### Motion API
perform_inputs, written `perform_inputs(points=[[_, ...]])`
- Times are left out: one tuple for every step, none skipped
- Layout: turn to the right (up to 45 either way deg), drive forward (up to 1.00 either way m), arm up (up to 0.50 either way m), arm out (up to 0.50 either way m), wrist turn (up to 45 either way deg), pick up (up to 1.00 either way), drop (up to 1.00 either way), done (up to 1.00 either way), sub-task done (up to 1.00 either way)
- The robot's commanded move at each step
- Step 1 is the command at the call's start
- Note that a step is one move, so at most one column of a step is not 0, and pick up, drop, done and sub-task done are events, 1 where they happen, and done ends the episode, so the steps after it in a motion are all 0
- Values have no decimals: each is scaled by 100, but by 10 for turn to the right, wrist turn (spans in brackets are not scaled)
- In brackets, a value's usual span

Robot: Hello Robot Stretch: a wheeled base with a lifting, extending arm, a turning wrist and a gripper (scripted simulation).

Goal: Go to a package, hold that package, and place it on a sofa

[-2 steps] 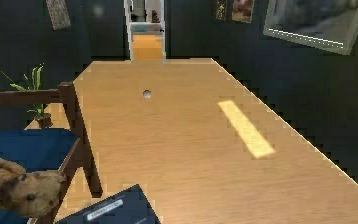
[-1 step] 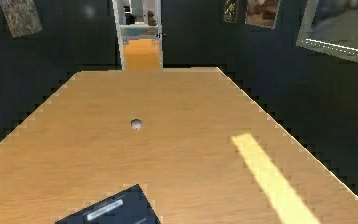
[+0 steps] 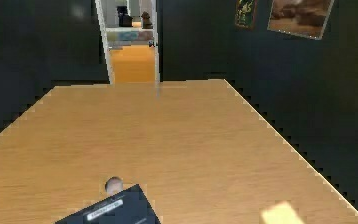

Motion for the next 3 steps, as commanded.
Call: perform_inputs(points=[[0,100,0,0,0,0,0,0,0],[-30,0,0,0,0,0,0,0,0],[0,45,0,0,0,0,0,0,0]])
